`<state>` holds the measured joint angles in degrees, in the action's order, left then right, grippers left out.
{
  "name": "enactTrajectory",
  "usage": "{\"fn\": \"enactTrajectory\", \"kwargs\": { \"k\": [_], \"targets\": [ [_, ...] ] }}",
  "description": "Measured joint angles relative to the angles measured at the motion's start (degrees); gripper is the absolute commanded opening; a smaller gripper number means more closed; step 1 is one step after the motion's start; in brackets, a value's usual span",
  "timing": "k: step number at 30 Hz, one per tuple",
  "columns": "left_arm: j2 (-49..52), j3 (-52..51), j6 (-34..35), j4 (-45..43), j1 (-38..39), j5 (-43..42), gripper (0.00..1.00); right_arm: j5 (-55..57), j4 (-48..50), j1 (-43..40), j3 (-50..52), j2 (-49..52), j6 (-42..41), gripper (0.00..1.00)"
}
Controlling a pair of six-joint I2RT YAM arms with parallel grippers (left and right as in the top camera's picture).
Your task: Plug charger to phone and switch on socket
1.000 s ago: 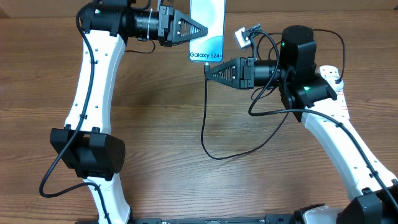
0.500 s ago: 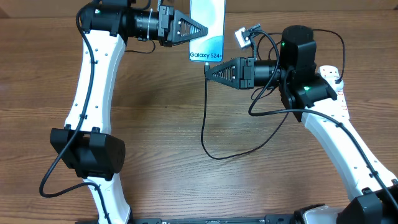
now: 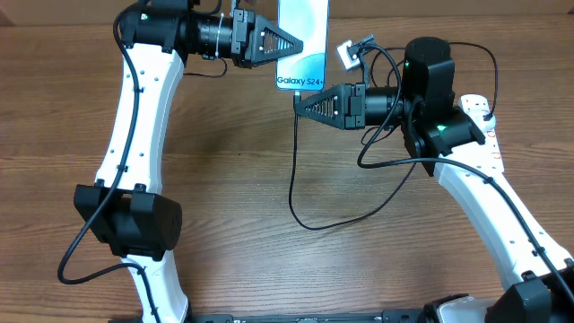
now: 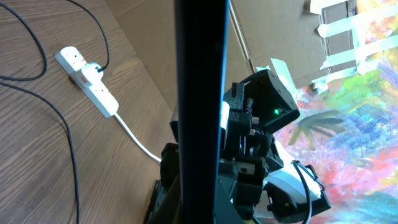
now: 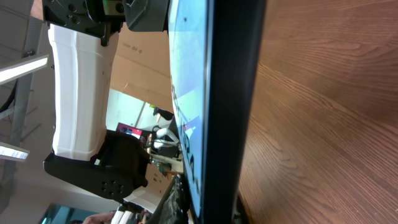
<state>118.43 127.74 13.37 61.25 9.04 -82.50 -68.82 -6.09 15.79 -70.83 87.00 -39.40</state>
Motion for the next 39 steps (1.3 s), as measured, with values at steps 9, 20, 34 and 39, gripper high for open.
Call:
{"fn": "enactTrajectory", "kwargs": {
  "k": [9,20,34,39],
  "targets": [
    [0.0,0.0,0.0,0.0,0.0,0.0,0.04,0.0,0.0,0.0,0.0,0.0,0.0,0.04],
    [0.0,0.0,0.0,-0.2,0.0,0.2,0.04,-0.5,0.0,-0.9,0.0,0.0,0.0,0.04],
    [0.0,0.0,0.0,-0.2,0.0,0.2,0.04,-0.1,-0.1,-0.9,0.0,0.0,0.0,0.04],
    [0.0,0.0,0.0,-0.3,-0.2,0.5,0.04,1.6,-0.1,-0.1,0.0,0.0,0.0,0.04]
  ]
}}
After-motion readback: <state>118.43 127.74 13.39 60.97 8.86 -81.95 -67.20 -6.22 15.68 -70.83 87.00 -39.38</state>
